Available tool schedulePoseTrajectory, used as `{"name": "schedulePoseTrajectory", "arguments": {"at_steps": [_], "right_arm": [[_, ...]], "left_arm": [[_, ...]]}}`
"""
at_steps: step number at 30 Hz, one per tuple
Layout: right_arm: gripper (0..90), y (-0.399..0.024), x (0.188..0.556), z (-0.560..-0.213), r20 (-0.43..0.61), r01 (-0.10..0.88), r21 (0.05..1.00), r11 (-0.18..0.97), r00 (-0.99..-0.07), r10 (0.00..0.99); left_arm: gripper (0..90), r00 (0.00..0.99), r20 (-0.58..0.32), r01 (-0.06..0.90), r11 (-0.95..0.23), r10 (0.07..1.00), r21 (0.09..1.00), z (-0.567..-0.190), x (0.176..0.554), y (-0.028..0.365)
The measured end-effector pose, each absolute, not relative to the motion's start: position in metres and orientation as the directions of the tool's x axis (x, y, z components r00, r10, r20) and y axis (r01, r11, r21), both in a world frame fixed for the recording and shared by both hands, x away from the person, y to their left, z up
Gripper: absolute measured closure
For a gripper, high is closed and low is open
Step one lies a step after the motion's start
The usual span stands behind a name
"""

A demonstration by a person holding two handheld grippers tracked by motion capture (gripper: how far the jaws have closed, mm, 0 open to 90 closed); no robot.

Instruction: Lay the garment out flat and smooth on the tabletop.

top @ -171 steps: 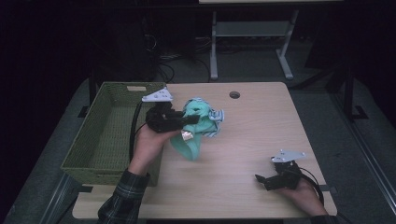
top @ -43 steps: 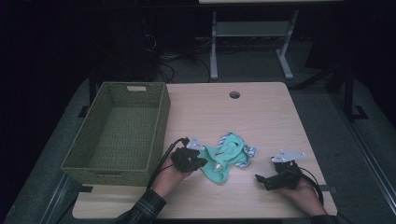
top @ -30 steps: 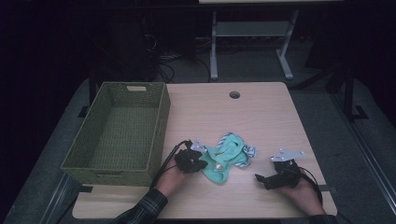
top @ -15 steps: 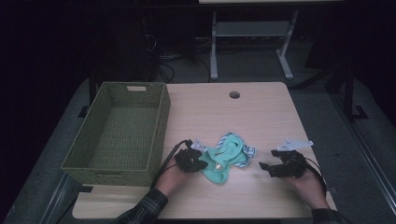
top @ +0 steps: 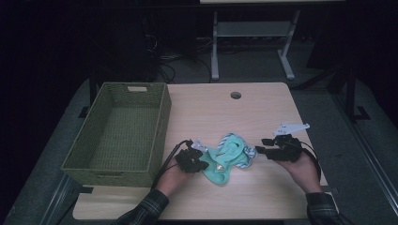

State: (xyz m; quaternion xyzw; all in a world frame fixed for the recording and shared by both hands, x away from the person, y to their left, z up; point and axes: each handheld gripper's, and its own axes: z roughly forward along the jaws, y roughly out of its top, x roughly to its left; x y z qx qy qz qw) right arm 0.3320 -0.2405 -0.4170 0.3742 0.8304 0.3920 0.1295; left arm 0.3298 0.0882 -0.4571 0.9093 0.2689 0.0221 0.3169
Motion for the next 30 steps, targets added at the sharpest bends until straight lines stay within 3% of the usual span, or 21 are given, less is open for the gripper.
{"name": "schedulePoseTrajectory", "arguments": {"at_steps": [15, 30], "right_arm": [[66.8, -0.204, 0.370, -0.410, 0.089, 0.489, 0.756, 0.435, -0.735, 0.672], [71.5, -0.178, 0.395, -0.427, 0.127, 0.515, 0.722, 0.461, -0.755, 0.644]], "left_arm": [[88.7, 0.855, -0.136, 0.477, -0.655, 0.501, 0.585, -0.457, 0.331, 0.089], [88.5, 0.864, -0.128, 0.465, -0.673, 0.488, 0.575, -0.456, 0.332, 0.090]]}}
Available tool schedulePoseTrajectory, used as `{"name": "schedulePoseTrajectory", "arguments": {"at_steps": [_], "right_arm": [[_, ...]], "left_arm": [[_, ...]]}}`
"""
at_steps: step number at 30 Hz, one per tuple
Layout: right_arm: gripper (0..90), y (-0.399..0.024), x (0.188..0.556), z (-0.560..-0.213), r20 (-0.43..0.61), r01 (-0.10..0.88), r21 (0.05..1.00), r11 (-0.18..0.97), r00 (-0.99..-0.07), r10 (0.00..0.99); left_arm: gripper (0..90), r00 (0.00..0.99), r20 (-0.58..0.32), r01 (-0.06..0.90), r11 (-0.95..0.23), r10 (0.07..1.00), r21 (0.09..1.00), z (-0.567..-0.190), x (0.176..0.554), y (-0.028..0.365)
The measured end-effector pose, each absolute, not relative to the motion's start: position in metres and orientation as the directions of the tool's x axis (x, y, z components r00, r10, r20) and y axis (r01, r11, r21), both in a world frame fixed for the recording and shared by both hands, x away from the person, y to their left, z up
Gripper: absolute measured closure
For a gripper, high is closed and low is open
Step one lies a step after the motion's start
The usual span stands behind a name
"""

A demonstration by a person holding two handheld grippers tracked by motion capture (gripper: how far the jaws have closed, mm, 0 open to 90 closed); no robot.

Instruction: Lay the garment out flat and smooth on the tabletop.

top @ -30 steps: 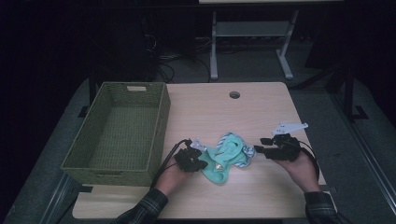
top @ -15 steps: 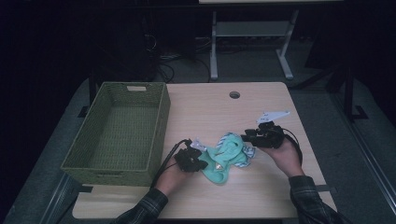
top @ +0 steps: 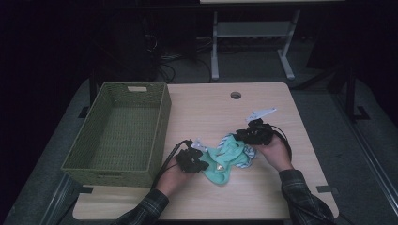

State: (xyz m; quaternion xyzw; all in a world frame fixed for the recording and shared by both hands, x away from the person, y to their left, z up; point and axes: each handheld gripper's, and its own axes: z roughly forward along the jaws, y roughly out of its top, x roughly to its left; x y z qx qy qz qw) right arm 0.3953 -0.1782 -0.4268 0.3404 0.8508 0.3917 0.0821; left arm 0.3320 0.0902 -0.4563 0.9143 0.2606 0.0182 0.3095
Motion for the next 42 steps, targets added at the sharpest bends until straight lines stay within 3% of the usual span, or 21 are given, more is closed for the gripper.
{"name": "schedulePoseTrajectory", "arguments": {"at_steps": [6, 15, 28, 42], "right_arm": [[72.9, -0.174, 0.401, -0.435, 0.123, 0.519, 0.708, 0.480, -0.759, 0.639], [85.7, -0.167, 0.400, -0.449, 0.123, 0.531, 0.672, 0.516, -0.767, 0.629], [86.5, -0.178, 0.400, -0.425, 0.093, 0.513, 0.715, 0.476, -0.744, 0.662], [86.8, -0.191, 0.431, -0.409, 0.035, 0.536, 0.706, 0.462, -0.679, 0.734]], "left_arm": [[88.5, 0.861, -0.135, 0.471, -0.667, 0.490, 0.577, -0.457, 0.332, 0.090], [88.5, 0.859, -0.140, 0.474, -0.663, 0.492, 0.580, -0.457, 0.332, 0.090], [88.6, 0.862, -0.134, 0.469, -0.668, 0.489, 0.578, -0.457, 0.333, 0.090], [88.6, 0.859, -0.136, 0.472, -0.660, 0.494, 0.584, -0.457, 0.332, 0.090]]}}
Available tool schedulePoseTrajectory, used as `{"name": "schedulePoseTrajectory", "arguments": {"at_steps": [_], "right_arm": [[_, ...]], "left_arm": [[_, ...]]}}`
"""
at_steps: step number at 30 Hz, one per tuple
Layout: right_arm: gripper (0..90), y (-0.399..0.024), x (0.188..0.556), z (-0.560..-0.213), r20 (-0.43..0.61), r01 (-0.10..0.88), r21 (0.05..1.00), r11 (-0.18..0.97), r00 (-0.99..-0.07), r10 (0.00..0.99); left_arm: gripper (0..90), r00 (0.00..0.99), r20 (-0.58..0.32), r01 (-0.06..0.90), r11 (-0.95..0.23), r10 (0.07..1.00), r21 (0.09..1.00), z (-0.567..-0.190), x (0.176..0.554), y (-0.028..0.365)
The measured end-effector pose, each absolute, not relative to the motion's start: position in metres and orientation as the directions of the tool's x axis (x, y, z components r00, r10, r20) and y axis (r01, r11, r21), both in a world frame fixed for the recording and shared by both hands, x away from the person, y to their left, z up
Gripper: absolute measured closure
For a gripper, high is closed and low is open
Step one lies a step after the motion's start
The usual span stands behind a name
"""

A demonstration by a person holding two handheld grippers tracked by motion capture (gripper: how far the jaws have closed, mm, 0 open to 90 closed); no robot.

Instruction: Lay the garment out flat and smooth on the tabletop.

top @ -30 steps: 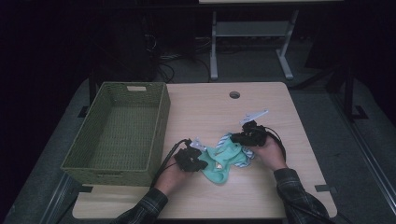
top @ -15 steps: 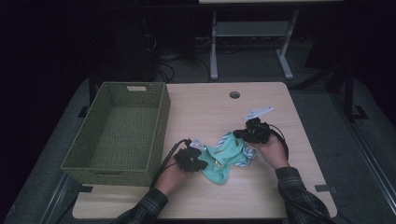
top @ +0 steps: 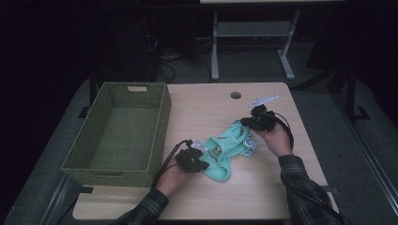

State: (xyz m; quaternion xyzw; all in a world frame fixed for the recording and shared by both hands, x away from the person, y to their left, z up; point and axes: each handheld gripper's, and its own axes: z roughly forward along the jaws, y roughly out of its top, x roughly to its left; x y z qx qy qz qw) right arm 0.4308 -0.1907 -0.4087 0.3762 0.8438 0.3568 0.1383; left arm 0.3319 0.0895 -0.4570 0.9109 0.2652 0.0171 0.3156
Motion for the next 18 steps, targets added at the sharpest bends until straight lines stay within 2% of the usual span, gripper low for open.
{"name": "schedulePoseTrajectory", "arguments": {"at_steps": [11, 13, 18], "right_arm": [[86.6, -0.200, 0.457, -0.433, 0.045, 0.598, 0.663, 0.450, -0.632, 0.774], [83.9, -0.202, 0.457, -0.434, 0.075, 0.607, 0.670, 0.427, -0.629, 0.774], [73.6, -0.209, 0.441, -0.418, 0.071, 0.573, 0.711, 0.408, -0.635, 0.769]], "left_arm": [[88.6, 0.864, -0.128, 0.464, -0.670, 0.488, 0.579, -0.457, 0.332, 0.090], [88.6, 0.866, -0.124, 0.461, -0.674, 0.485, 0.577, -0.456, 0.332, 0.090], [88.6, 0.859, -0.136, 0.472, -0.660, 0.493, 0.585, -0.457, 0.332, 0.090]]}}
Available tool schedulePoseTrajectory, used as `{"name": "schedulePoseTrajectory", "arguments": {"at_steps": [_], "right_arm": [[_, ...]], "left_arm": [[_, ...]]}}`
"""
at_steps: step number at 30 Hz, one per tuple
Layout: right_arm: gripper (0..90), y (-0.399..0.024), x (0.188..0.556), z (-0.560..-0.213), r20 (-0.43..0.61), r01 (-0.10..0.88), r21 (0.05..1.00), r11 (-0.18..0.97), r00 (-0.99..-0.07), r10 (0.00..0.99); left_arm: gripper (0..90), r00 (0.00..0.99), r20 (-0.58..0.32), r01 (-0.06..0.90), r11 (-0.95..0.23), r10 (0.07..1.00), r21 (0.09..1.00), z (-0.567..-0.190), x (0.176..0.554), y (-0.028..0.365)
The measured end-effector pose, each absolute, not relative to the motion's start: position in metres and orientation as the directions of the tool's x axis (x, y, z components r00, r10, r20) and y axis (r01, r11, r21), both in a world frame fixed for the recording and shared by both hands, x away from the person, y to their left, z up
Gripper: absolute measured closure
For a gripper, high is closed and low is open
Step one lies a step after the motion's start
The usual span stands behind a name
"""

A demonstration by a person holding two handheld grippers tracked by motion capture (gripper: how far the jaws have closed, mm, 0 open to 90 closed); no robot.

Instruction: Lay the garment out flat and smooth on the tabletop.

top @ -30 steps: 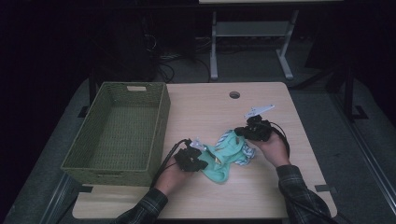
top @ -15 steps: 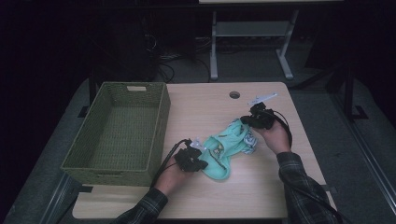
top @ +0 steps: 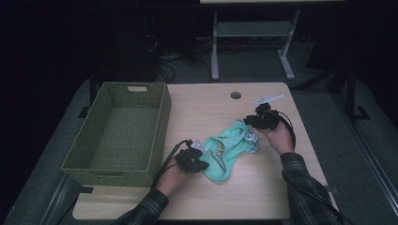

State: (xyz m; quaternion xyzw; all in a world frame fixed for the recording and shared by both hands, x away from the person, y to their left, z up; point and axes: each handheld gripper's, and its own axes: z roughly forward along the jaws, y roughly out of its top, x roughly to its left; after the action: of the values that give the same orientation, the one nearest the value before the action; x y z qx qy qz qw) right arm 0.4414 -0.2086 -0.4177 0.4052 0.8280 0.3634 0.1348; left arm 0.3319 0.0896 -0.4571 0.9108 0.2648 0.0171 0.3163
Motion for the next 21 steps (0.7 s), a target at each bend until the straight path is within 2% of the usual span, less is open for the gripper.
{"name": "schedulePoseTrajectory", "arguments": {"at_steps": [9, 21], "right_arm": [[70.9, -0.238, 0.406, -0.409, 0.072, 0.556, 0.740, 0.379, -0.625, 0.778], [67.8, -0.260, 0.370, -0.432, 0.114, 0.600, 0.716, 0.357, -0.605, 0.788]], "left_arm": [[88.7, 0.858, -0.140, 0.475, -0.659, 0.495, 0.584, -0.457, 0.332, 0.089], [88.6, 0.862, -0.134, 0.469, -0.667, 0.489, 0.579, -0.457, 0.332, 0.089]]}}
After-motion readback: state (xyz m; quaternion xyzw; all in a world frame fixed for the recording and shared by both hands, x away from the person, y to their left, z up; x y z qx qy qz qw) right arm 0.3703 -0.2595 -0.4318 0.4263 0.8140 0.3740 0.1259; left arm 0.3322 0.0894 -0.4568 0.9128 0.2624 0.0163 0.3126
